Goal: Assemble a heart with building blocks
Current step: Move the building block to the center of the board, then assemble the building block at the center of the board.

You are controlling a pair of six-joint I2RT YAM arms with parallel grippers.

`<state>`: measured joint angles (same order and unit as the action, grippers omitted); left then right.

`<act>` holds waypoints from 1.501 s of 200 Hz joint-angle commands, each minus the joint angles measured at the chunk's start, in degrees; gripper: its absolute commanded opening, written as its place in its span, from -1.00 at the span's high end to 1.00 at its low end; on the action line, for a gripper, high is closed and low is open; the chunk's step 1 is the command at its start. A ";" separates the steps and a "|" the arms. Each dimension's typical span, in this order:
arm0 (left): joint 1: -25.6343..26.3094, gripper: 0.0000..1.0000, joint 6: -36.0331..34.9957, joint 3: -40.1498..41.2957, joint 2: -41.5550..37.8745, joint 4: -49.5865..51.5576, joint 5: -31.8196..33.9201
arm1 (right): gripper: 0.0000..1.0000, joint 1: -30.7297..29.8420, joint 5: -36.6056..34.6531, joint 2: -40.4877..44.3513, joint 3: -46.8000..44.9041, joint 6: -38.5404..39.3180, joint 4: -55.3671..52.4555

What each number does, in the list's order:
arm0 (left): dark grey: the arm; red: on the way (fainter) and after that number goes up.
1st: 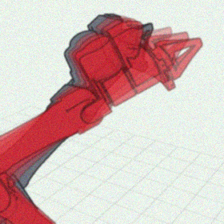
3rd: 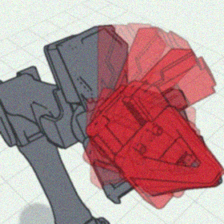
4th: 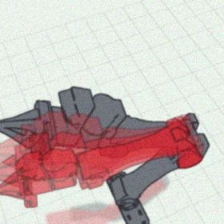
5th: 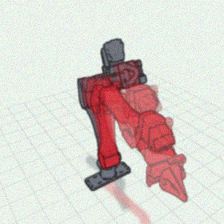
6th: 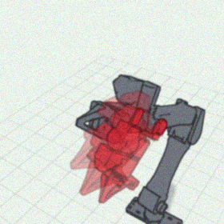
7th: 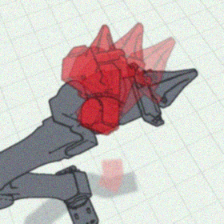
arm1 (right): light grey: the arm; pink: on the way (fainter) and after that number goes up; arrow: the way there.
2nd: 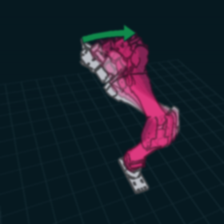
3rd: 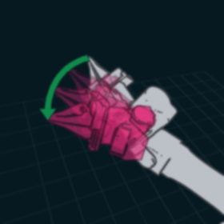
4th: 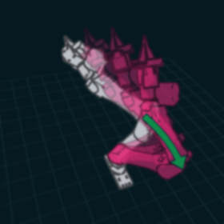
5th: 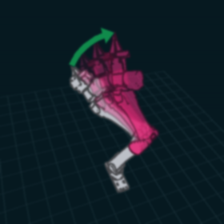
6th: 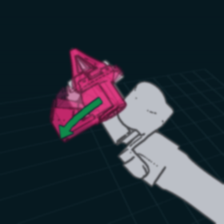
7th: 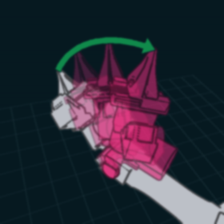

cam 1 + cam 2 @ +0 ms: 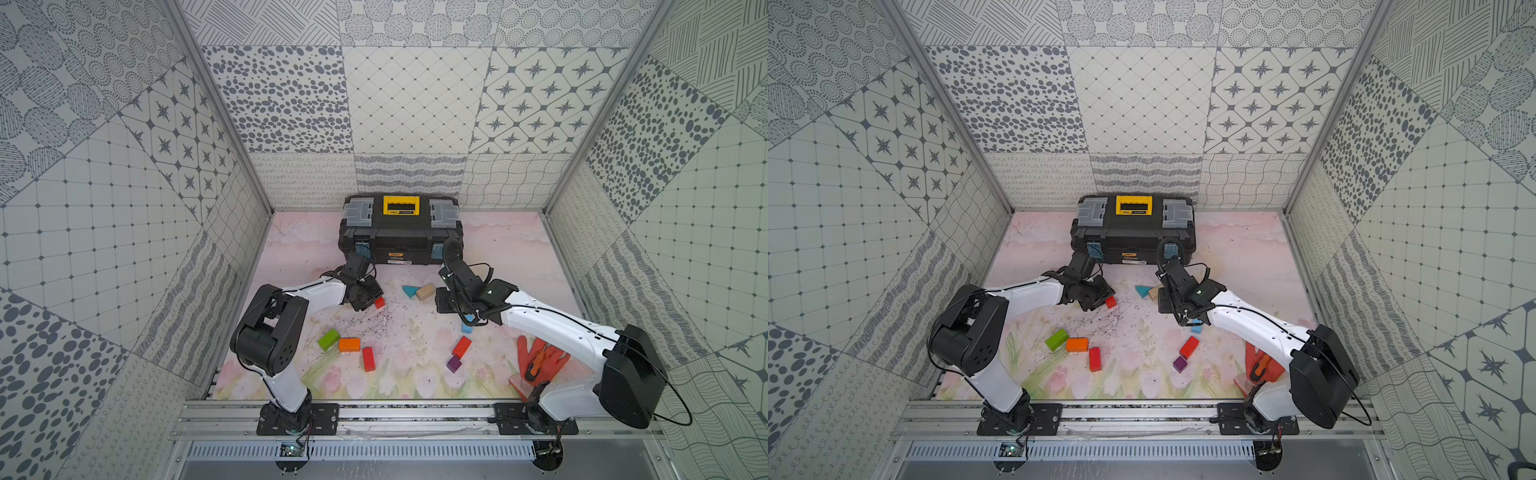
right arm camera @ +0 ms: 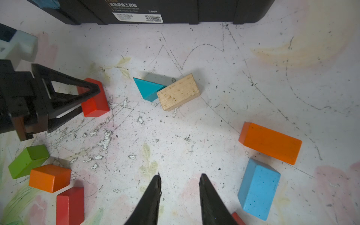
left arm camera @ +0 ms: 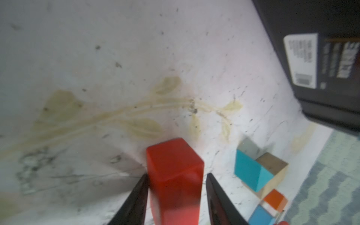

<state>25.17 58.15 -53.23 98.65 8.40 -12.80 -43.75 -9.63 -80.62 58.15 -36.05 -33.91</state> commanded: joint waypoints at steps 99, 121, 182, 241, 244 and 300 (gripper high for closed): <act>0.67 0.88 -7.33 3.08 -3.85 5.16 2.82 | 0.23 0.04 1.11 1.28 0.19 -1.60 -0.44; 0.67 0.93 -8.07 1.03 -0.88 5.04 2.03 | 0.23 0.06 1.00 1.62 0.56 -1.32 -1.37; 1.20 0.98 -13.72 -2.84 3.12 5.34 1.39 | 0.23 0.06 1.09 2.87 0.12 -1.93 -2.08; 4.16 0.98 -14.79 -4.87 5.05 4.88 0.29 | 0.23 -0.02 1.11 2.83 0.12 -2.61 -2.04; 4.22 0.99 -14.77 -4.86 5.13 4.85 0.15 | 0.23 -0.02 1.10 2.88 0.08 -2.62 -1.99; 4.90 0.95 -11.89 -3.13 5.06 2.25 -2.64 | 0.23 -0.01 1.67 2.67 -0.84 -2.64 -0.89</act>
<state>29.63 46.00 -57.19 103.42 10.00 -13.34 -43.75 -8.27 -78.94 57.63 -37.74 -36.23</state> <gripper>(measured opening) 0.049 0.388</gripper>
